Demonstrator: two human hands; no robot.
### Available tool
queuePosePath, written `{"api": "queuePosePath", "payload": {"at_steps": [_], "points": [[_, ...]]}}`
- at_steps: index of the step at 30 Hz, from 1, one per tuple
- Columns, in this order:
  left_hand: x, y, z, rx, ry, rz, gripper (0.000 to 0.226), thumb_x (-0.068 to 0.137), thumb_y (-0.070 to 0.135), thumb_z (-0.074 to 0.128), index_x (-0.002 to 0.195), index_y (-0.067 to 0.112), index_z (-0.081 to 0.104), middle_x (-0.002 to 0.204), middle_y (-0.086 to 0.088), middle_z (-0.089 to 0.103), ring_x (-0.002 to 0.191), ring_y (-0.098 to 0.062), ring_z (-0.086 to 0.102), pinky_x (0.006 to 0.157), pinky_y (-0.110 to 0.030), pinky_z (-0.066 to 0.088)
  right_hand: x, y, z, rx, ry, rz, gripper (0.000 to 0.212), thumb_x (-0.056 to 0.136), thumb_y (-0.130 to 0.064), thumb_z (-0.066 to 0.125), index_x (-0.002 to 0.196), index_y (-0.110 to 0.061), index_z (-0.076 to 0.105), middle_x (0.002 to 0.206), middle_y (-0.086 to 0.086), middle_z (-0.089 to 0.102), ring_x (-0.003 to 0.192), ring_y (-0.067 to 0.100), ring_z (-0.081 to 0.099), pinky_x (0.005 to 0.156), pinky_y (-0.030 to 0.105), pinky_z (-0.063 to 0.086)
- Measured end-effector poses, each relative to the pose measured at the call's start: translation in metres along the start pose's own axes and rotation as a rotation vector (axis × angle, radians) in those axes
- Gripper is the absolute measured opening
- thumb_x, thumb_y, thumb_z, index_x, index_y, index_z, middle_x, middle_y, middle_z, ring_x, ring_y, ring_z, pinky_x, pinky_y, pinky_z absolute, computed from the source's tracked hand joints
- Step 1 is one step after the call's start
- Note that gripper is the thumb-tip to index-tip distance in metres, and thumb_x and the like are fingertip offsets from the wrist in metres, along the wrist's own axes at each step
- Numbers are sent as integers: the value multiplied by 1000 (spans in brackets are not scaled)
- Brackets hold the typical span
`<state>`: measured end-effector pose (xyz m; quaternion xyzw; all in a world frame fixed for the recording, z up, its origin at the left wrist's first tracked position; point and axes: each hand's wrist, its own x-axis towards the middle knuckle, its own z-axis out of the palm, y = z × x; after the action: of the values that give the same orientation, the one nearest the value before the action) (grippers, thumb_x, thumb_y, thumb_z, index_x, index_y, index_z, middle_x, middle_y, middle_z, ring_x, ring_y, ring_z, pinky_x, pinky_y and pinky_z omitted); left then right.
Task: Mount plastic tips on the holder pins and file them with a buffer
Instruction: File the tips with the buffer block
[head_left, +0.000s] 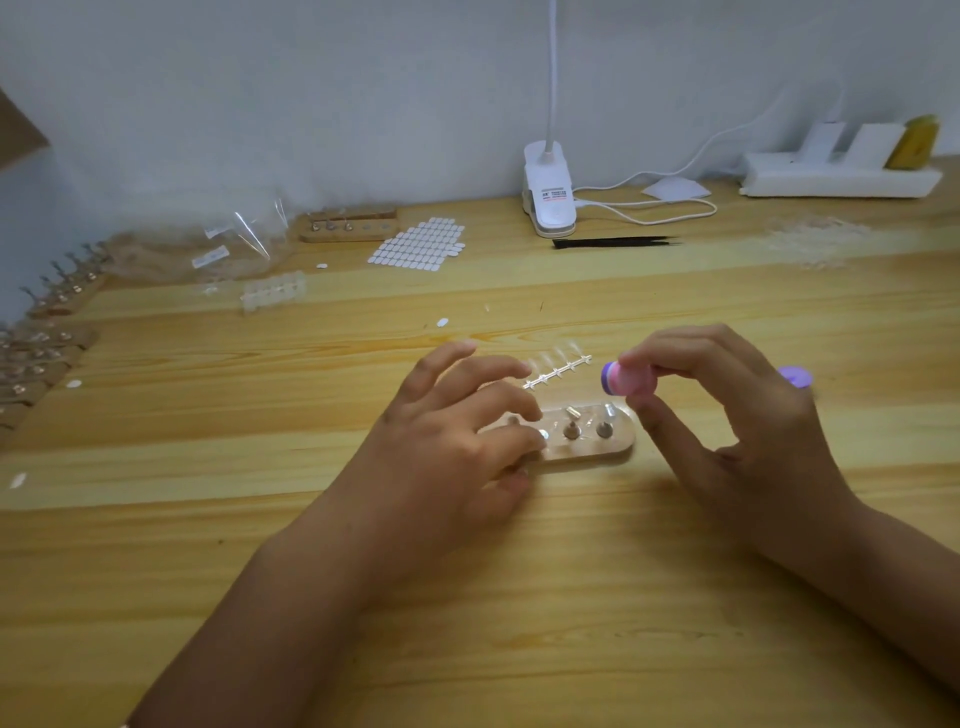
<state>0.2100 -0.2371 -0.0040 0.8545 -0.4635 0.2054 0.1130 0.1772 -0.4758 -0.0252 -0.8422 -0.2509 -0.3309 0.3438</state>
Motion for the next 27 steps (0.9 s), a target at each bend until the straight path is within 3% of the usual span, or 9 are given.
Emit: {"api": "queuePosePath", "payload": {"at_steps": [4,9,14,16,21,23,27], "points": [[3,7,-1,-73,181,-19,11,77,13,76,87,12,74,88,5,72,107,-18,66,105,-50,40,0,0,0,5,3,-10,19,91,3,64,108,-3,67,100,4,67,98,19,65,91,32,51],[8,24,-8,-383,400,-220,20,70,12,71,89,5,73,86,3,71,96,-17,67,92,-38,49,0,-2,1,37,30,11,19,91,2,65,109,-3,66,100,5,67,96,18,65,88,32,52],[11,32,-11,-622,401,-362,22,71,14,65,91,12,75,89,8,71,98,-11,66,89,-22,48,1,-10,2,64,26,-1,16,91,2,63,107,0,64,101,4,66,95,19,65,88,29,52],[11,34,-11,-711,394,-408,22,71,14,66,91,16,74,88,10,72,98,-14,66,88,-23,48,1,-14,2,90,35,-2,11,93,2,61,103,0,63,99,3,64,89,20,64,82,27,51],[9,36,-12,-869,356,-475,20,74,19,71,94,19,75,89,6,74,97,-21,68,87,-27,50,-5,-24,-2,194,-43,-19,16,85,-4,42,91,-3,56,83,13,56,68,30,51,62,38,42],[9,38,-14,-925,333,-502,18,75,21,70,92,20,75,90,4,74,94,-20,69,84,-24,50,-6,-28,-2,200,-39,-38,19,85,-3,39,96,-10,52,89,9,57,75,27,54,66,31,43],[9,41,-13,-975,281,-531,15,76,27,69,90,26,72,88,6,73,89,-14,69,80,-23,51,-4,-32,0,121,-24,-107,27,93,-2,41,116,-11,51,112,1,52,105,17,56,90,20,43]]}}
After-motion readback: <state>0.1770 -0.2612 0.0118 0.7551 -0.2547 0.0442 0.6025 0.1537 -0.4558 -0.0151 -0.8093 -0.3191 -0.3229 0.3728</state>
